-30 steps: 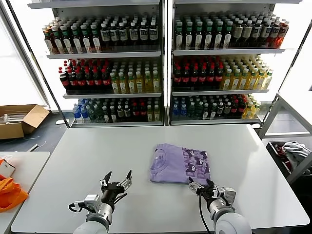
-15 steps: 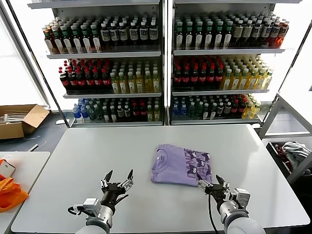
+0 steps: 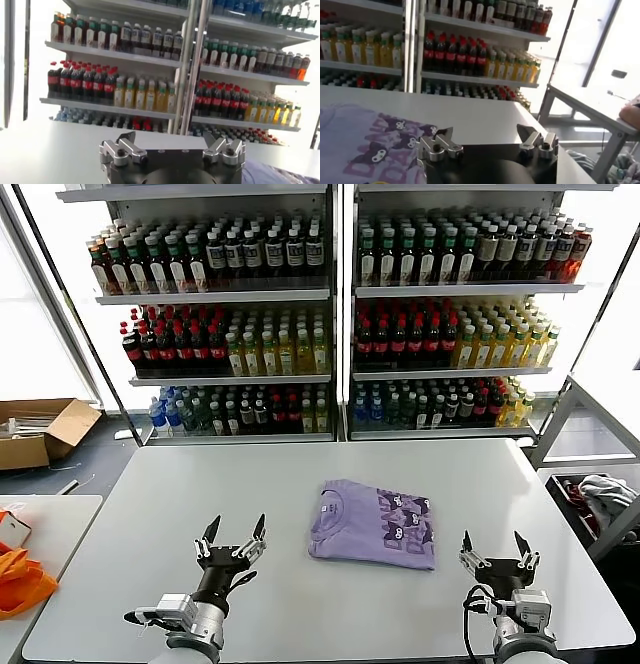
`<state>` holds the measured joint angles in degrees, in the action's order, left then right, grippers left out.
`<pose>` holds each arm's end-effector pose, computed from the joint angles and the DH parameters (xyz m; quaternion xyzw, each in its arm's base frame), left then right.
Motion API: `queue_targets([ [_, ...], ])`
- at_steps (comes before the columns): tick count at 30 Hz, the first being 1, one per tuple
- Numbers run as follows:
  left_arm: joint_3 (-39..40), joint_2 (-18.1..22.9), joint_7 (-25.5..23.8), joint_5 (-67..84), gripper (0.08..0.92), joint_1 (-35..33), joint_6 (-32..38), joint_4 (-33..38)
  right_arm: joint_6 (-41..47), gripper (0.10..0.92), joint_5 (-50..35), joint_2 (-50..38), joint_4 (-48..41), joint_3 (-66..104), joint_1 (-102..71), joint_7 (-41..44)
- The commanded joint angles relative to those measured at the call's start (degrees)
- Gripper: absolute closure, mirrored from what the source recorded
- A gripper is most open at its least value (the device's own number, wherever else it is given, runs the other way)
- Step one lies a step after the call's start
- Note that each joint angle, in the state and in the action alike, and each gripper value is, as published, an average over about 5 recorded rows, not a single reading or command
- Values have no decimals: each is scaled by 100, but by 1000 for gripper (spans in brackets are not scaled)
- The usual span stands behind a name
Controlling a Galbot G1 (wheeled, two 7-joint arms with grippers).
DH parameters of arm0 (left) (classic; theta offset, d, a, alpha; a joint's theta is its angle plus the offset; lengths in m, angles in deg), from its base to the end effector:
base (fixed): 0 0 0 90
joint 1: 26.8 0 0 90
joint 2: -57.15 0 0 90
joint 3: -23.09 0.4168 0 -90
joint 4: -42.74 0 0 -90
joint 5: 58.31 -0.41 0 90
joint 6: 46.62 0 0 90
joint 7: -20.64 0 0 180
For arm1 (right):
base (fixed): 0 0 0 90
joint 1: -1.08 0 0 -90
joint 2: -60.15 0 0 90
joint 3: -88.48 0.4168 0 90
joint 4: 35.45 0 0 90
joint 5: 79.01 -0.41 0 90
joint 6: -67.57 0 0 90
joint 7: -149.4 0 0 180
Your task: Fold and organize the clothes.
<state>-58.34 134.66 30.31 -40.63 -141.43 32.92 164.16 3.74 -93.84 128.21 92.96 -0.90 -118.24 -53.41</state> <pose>0.2272 -0.0070 -0.3347 -0.0472 -0.9939 0.0752 0.0647 0.2071 -0.0638 -0.2873 -0.0953 -0.9806 0.0883 0.1465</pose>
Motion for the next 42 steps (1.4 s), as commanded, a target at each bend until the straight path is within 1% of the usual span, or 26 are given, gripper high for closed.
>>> queue_targets([
  [1, -113, 19, -125, -558, 177, -76, 63, 190, -377, 203, 666, 160, 37, 248, -145, -62],
  [3, -111, 16, -168, -738, 177, -98, 28, 213, -381, 203, 665, 163, 17, 245, -131, -64],
  [7, -64, 15, -151, -631, 177, -77, 217, 83, -371, 203, 645, 137, -3, 279, -98, -78],
  [15, -70, 78, -177, -694, 177, -42, 192, -17, -348, 203, 625, -35, -89, 305, -21, -34],
  [21, -364, 10, -443, -839, 177, -112, 21, 87, -344, 203, 602, -1, -168, 228, 17, -3],
  [34, -380, 32, -313, -606, 177, -87, -24, 87, -344, 203, 603, -10, -211, 121, 27, 150],
  [42, -388, 35, -334, -631, 177, -126, -42, 102, -348, 203, 608, -14, -202, 62, 17, 189],
])
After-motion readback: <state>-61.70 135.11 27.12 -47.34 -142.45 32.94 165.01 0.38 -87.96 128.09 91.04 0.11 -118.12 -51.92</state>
